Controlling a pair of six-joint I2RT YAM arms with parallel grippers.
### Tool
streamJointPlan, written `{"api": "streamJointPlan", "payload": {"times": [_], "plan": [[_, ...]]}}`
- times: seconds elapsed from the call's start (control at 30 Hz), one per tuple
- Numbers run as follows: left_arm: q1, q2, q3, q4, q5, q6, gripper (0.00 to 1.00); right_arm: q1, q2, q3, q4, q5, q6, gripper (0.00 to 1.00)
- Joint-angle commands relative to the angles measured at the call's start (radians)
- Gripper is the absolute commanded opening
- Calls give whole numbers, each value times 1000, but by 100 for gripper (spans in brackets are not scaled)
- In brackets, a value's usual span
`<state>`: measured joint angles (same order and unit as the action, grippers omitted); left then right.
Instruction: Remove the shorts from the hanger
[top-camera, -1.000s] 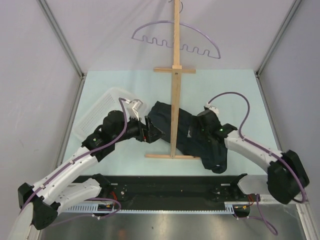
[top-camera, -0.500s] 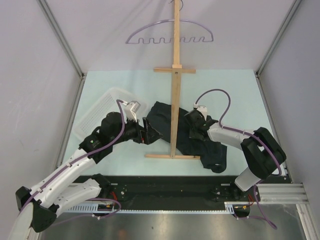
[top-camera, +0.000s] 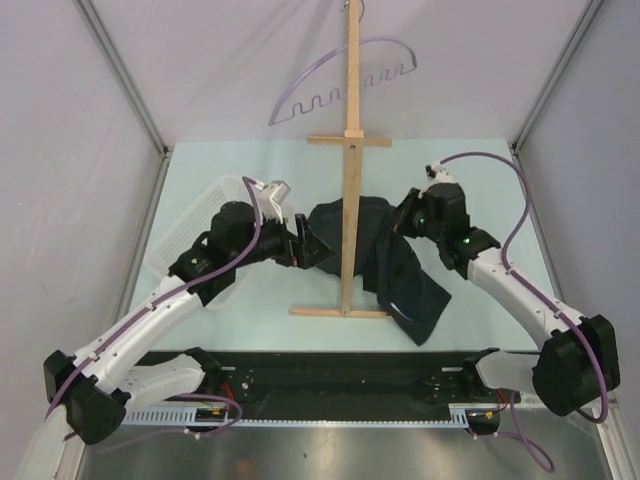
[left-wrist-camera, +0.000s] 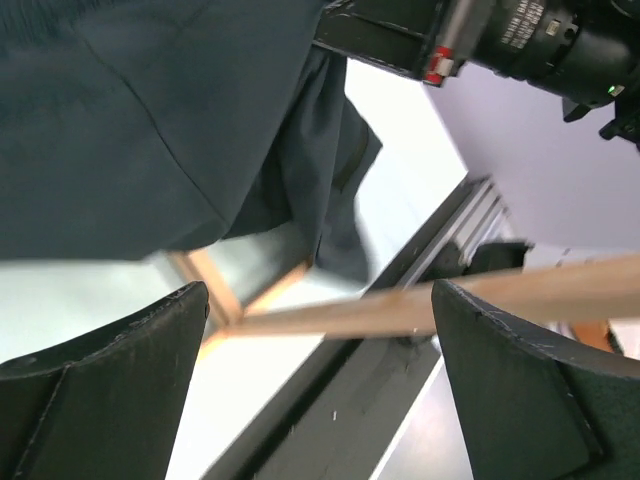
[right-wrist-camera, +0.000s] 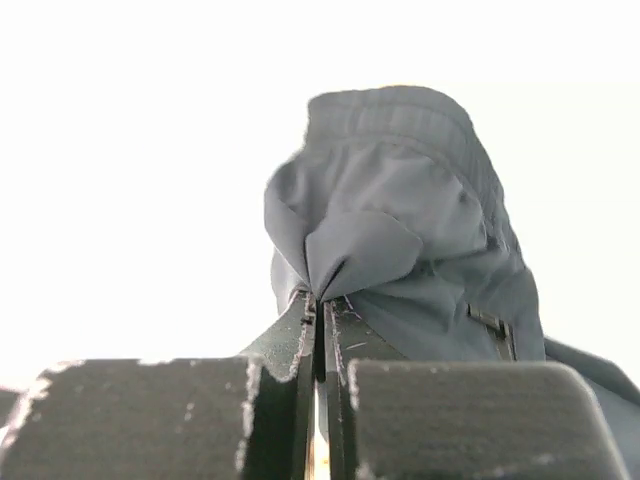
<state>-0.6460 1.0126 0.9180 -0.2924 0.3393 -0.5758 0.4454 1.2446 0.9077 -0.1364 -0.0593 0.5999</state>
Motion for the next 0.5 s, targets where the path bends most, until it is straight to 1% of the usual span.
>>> {"api": "streamJointPlan", "payload": {"times": [0.0,0.03,0.1,0.13,0.23,0.27,0.37,0.43,0.47], "plan": [[51,64,88,177,111,-9,98,-45,-7,141,165,-290,118,0],[54,81,97,197,137,-12,98,-45,1,158,178,-338,136,0],[54,124,133,246,174,-3,98,-39,25,198,239,-378,211,0],[52,170,143,257,193,4,98,-39,35,207,256,-407,242,0],[54,253,199,251,236,11,98,-34,64,246,323,-442,360,0],[54,265,221,243,230,14,98,-28,72,252,342,-444,411,0],[54,299,223,285,215,11,99,-5,84,252,432,-448,481,0],[54,317,235,288,199,13,99,12,85,252,451,-447,524,0],[54,343,267,279,170,23,99,18,87,250,454,-444,537,0]]}}
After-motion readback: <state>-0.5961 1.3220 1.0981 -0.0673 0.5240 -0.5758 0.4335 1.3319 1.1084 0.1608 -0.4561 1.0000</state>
